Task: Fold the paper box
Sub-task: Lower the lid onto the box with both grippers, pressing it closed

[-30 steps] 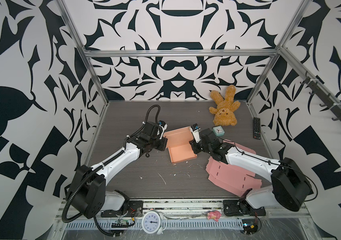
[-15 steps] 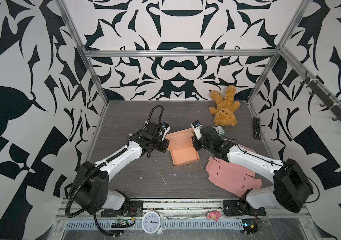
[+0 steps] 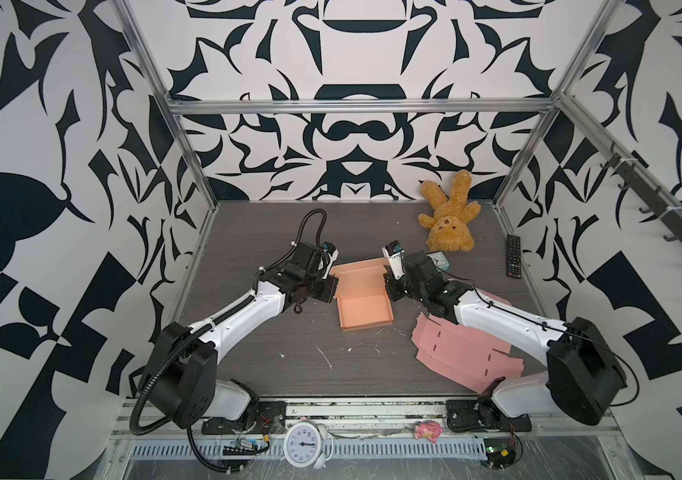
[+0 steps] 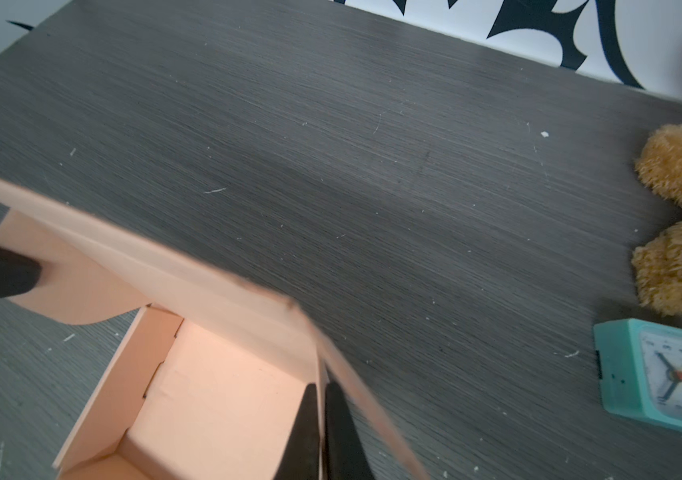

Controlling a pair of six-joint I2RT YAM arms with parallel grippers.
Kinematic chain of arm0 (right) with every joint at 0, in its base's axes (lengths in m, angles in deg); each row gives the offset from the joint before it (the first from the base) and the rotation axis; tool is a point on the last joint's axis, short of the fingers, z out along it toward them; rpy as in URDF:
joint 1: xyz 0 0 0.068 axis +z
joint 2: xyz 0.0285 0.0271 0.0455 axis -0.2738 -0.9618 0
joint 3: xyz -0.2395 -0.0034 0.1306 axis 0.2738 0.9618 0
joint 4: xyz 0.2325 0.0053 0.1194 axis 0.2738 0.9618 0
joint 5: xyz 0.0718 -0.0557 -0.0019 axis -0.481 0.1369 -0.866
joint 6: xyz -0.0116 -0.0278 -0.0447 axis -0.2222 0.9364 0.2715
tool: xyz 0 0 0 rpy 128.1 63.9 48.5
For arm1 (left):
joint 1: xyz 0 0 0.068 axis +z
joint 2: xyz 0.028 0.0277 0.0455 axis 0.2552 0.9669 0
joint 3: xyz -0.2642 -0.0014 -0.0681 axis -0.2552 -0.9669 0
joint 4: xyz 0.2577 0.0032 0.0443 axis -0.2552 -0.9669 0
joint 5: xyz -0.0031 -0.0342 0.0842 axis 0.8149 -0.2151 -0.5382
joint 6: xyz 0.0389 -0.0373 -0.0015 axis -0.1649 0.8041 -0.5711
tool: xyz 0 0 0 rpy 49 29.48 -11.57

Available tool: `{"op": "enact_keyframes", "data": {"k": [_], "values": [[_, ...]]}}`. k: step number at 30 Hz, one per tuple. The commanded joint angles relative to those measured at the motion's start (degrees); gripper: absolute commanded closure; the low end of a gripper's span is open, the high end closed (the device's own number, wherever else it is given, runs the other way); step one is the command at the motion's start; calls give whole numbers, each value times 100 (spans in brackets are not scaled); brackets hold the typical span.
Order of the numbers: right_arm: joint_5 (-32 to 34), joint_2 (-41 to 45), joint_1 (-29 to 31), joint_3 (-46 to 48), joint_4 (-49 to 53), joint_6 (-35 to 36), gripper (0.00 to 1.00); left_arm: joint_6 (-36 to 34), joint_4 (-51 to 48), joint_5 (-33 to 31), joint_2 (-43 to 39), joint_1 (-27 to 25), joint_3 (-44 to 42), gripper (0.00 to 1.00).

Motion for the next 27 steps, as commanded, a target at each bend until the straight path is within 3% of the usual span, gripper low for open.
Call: {"op": "enact_keyframes", "data": {"k": [1,9,27], "values": [[-76,-34,49,-278,-396,-568,92,663,377,-571,134,-30,231,95],[404,-172,201,-359,-543,-712,90,823,935,-1482,240,-290,149,95],[464,-553,201,-332,-823,-911,87,587,2627,-2388,337,-943,-965,95]]}}
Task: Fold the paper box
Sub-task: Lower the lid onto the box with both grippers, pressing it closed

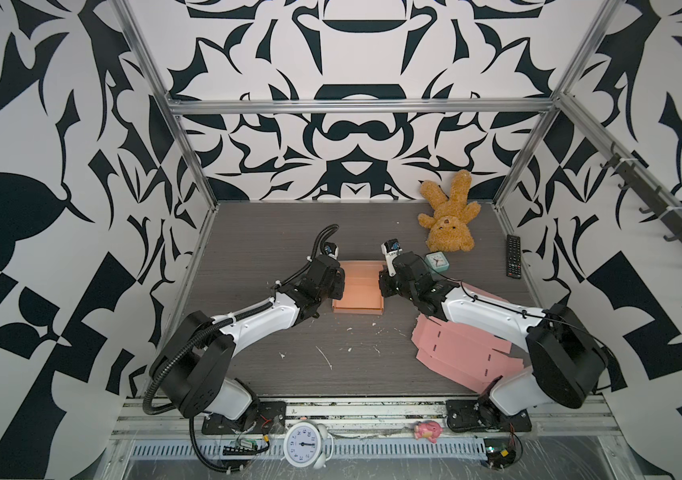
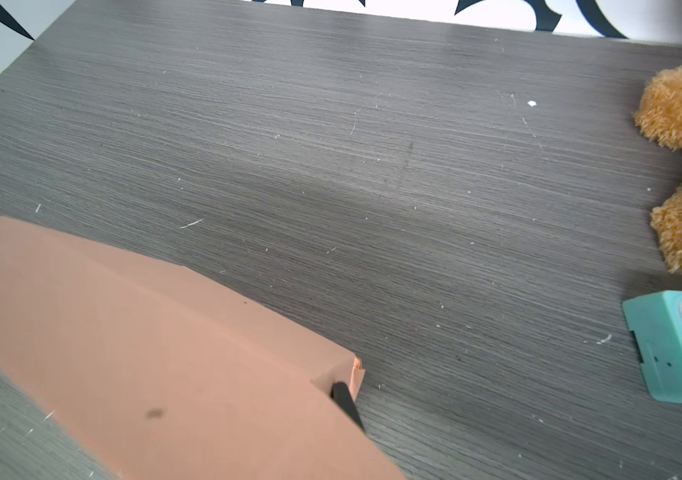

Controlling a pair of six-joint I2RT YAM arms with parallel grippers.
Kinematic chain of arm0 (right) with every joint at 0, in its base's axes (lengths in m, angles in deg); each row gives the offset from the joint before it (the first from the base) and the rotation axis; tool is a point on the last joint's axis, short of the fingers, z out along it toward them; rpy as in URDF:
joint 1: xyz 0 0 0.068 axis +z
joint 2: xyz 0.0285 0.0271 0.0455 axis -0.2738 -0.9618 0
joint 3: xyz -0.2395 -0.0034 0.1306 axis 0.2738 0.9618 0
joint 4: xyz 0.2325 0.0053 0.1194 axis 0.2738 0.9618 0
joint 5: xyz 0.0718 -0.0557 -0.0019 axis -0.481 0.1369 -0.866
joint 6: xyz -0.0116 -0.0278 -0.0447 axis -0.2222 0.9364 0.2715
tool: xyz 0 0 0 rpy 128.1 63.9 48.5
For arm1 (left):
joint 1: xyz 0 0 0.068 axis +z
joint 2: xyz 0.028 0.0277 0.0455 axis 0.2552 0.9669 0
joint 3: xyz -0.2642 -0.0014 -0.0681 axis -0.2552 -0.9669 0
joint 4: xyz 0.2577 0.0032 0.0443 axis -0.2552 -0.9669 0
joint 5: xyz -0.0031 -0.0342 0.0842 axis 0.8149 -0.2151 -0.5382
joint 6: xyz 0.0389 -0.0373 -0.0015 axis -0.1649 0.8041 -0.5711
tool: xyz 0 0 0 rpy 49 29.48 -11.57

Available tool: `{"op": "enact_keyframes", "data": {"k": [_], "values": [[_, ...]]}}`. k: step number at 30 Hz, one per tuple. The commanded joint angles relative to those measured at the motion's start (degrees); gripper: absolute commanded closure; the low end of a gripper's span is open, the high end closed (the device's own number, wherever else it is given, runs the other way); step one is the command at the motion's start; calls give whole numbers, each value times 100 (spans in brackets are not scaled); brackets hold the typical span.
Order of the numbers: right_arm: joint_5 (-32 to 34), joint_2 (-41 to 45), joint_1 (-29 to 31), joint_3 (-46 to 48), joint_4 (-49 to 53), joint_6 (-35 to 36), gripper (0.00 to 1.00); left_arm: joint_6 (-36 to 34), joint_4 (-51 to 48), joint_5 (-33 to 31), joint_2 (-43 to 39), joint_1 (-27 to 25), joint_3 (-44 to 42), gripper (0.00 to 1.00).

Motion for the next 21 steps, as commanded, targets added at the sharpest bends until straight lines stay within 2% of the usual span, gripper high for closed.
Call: {"op": "enact_keyframes", "data": {"k": [1,21], "values": [[-63,29,46,-206,-403,-116,87,-42,472,-145,6,-169,-162,95],[14,200,46,238,-533,-147,84,-117,1640,-971,118,-778,-994,94]]}}
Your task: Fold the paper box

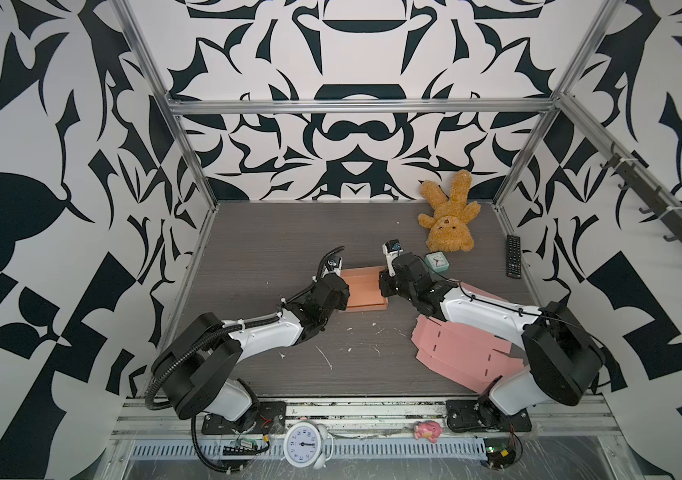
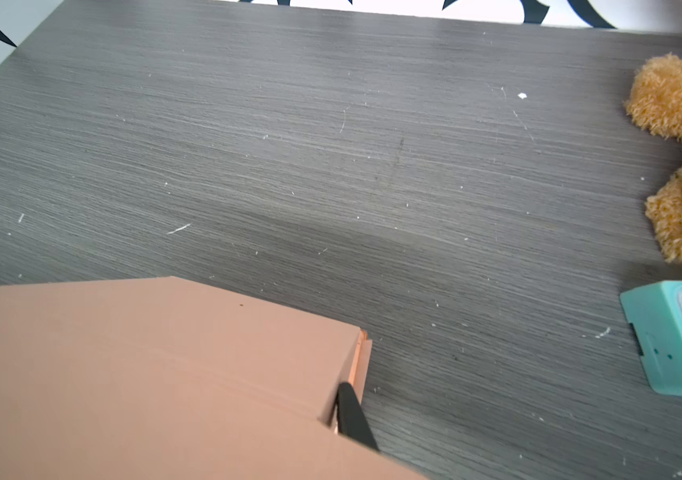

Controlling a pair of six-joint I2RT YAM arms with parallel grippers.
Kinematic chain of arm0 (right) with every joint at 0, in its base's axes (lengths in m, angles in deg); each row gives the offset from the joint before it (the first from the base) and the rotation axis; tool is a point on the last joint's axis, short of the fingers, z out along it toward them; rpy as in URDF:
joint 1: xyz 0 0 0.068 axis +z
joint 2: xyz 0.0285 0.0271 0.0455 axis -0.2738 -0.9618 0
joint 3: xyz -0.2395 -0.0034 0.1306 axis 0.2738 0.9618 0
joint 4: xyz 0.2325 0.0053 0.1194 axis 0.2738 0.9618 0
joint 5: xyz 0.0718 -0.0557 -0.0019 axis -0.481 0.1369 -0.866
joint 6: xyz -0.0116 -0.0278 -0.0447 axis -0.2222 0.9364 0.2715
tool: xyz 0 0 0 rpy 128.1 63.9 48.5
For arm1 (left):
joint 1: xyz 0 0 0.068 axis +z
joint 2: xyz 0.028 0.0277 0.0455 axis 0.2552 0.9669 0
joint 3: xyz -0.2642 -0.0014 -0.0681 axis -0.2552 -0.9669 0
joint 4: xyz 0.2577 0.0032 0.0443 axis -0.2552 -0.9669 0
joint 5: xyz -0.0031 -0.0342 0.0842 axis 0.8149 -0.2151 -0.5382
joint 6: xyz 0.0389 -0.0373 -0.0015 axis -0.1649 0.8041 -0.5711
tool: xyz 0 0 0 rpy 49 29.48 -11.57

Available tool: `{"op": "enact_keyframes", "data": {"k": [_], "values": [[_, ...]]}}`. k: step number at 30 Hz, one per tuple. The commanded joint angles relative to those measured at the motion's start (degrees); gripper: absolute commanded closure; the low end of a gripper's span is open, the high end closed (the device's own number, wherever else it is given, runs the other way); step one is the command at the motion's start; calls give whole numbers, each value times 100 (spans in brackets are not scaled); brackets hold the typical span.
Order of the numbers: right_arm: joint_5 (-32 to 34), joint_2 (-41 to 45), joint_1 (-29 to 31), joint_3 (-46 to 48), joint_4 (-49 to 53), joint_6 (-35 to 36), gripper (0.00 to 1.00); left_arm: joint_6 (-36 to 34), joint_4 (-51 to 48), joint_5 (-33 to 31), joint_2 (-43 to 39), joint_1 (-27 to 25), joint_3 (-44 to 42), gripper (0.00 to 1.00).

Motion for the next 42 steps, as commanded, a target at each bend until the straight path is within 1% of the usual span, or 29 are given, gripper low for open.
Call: {"op": "enact_keyframes", "data": {"k": [1,13,18,23,29,33,35,39,42], "values": [[-90,291,59,158,-385,-41,84,-36,215,40,126,-143,-138,94],[6,354,59,436,-478,-27,83,36,383,-379,418,-397,-220,94],[41,457,59,642,-543,-56,75,74,471,-406,503,-436,-245,95],[86,631,59,857,-578,-57,71,-8,498,-517,647,-572,-197,95],[145,869,55,1074,-569,-78,68,74,613,-565,874,-601,-247,95],[149,1003,59,1251,-604,-128,64,102,634,-635,1001,-674,-196,95],[369,1074,57,1321,-587,-120,61,140,653,-635,1027,-679,-189,95],[397,1320,59,1481,-462,-83,56,163,648,-632,991,-679,-200,95],[371,1591,59,1579,-293,-86,55,184,615,-631,947,-679,-206,94]]}}
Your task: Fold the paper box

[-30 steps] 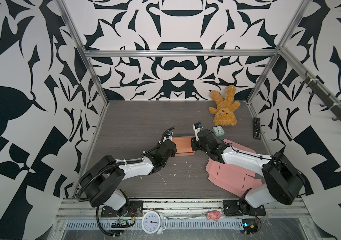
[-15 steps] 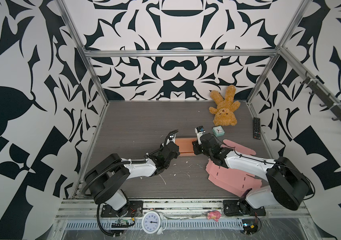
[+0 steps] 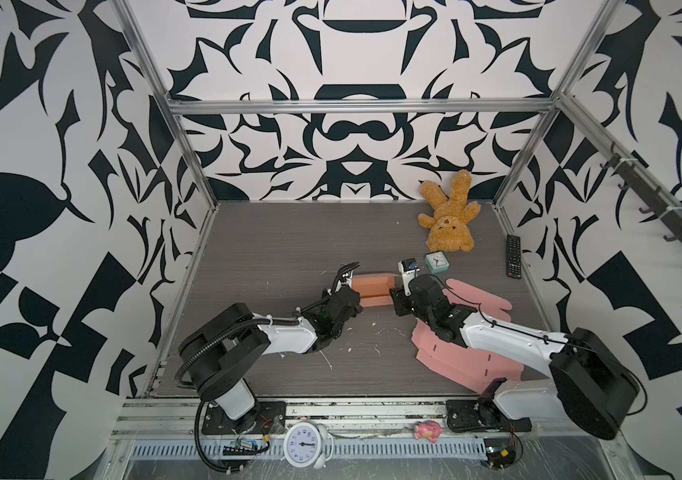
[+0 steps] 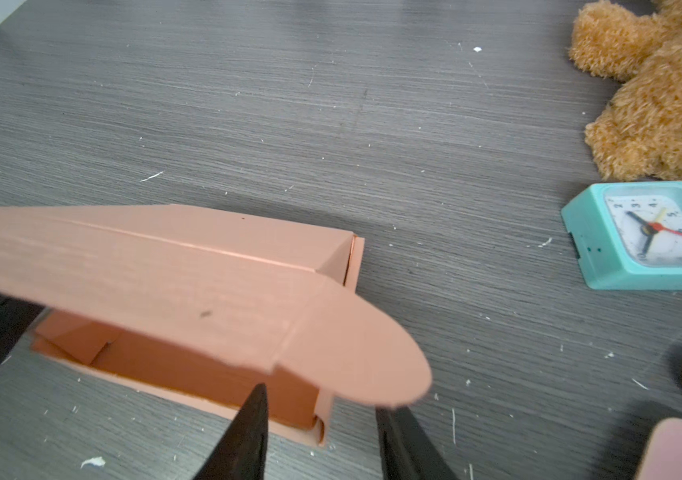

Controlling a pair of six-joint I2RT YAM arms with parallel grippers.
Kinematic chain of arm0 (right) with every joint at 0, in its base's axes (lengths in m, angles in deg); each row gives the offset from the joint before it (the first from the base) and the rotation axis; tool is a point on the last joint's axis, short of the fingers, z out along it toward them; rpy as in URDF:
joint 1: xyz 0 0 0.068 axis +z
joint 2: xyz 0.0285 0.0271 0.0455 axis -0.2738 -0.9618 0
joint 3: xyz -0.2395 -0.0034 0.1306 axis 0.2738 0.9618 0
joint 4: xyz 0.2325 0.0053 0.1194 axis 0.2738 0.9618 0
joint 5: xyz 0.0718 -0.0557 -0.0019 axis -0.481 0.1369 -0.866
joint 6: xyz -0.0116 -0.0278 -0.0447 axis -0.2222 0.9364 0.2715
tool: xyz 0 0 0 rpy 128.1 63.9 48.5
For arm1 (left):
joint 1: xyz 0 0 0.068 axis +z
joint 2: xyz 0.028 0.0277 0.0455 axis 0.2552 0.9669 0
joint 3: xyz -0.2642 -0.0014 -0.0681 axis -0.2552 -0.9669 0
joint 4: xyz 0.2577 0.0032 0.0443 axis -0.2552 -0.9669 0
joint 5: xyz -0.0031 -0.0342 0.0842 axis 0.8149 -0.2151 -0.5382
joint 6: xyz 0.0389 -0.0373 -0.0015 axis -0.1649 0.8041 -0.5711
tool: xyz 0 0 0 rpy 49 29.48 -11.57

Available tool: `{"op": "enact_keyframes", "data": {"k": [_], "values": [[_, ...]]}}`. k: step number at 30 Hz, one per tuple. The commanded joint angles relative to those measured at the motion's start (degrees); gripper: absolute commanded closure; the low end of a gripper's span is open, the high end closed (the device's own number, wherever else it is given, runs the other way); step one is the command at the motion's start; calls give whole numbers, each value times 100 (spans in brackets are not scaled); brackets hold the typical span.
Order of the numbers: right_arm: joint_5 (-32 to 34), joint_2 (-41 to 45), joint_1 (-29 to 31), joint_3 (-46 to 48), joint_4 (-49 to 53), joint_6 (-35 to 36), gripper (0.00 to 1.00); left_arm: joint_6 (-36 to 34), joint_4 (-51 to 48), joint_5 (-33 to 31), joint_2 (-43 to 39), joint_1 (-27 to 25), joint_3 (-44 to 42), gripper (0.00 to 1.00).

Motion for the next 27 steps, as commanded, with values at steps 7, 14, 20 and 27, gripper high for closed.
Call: {"op": "enact_keyframes", "data": {"k": [7,14,20,27], "values": [[12,877,18,109,431,6,53,215,-577,217,189,-71,-116,93],[-427,1309,21,-629,1503,181,58,226,-506,204,185,-71,-192,92],[-420,1707,22,-1009,1857,295,54,239,-456,237,201,-71,-223,90],[-656,1377,17,-1636,2208,326,49,313,-348,327,326,-71,-234,89]]}}
